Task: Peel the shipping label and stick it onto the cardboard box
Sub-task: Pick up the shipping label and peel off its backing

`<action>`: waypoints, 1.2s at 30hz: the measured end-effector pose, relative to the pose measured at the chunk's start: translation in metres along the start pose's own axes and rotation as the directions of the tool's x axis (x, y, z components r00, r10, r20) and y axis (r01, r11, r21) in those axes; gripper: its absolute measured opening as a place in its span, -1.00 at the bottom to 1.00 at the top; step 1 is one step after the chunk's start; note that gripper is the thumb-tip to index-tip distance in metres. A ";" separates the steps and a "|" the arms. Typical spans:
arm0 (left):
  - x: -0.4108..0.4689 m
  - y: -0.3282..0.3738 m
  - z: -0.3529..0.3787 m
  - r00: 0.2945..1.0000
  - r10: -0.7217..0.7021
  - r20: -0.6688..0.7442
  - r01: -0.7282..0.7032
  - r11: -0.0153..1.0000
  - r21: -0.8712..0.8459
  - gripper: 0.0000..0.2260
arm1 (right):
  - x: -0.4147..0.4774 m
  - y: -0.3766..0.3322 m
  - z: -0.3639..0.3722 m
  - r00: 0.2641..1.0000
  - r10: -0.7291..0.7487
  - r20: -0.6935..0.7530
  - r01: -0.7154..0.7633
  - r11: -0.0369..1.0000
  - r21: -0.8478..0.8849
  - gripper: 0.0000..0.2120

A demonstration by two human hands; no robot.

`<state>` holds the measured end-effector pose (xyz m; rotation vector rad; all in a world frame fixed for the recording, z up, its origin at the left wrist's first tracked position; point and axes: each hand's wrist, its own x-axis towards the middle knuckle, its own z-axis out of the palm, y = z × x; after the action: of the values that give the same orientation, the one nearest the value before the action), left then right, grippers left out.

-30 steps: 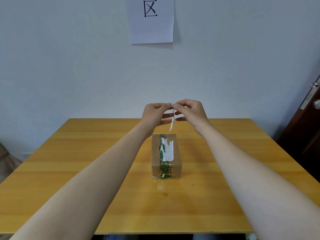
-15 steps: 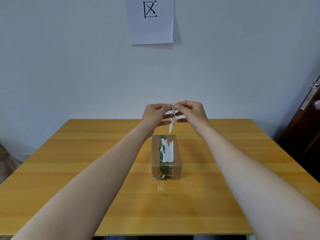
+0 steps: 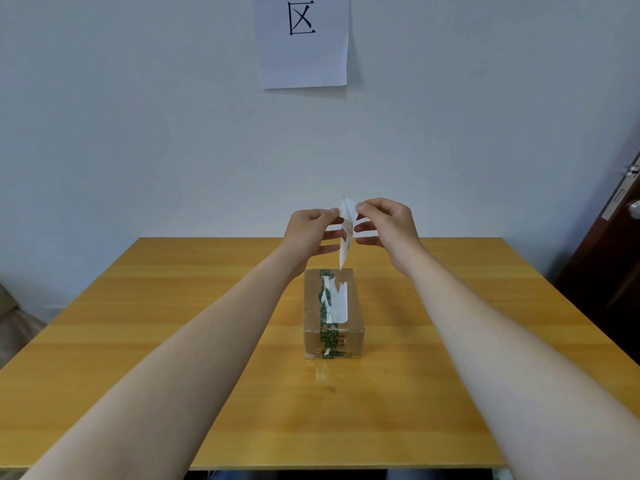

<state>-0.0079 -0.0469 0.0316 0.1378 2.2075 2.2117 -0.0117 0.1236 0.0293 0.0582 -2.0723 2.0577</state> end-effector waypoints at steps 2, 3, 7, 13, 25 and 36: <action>0.000 0.000 0.000 1.000 -0.003 -0.006 0.003 1.000 0.003 -0.77 | 0.000 0.000 0.000 1.000 0.005 -0.012 -0.005 1.000 0.007 -0.90; 0.000 0.000 0.000 1.000 -0.003 -0.008 0.003 1.000 0.003 -0.77 | 0.000 0.000 -0.001 1.000 0.008 -0.014 -0.008 1.000 0.013 -0.89; 0.000 0.001 -0.001 1.000 -0.007 -0.019 0.007 1.000 -0.007 -0.79 | 0.000 0.000 -0.002 0.999 0.023 -0.023 -0.022 0.998 0.055 -0.85; 0.000 0.000 -0.002 0.999 -0.028 -0.044 0.026 0.999 -0.037 -0.80 | 0.002 0.000 -0.006 0.996 0.053 -0.065 -0.043 0.989 0.140 -0.87; 0.001 -0.002 -0.010 0.996 -0.083 -0.017 0.078 0.979 -0.189 -0.74 | 0.007 0.006 -0.012 0.985 0.114 -0.127 -0.082 0.969 0.233 -0.90; 0.000 0.004 -0.015 0.986 -0.154 0.064 0.166 0.887 -0.430 -0.78 | 0.007 0.004 -0.011 0.978 0.138 -0.158 -0.087 0.952 0.294 -0.86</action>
<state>-0.0087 -0.0616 0.0354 -0.0210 1.5859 2.5139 -0.0182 0.1360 0.0270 -0.1947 -1.6992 2.3231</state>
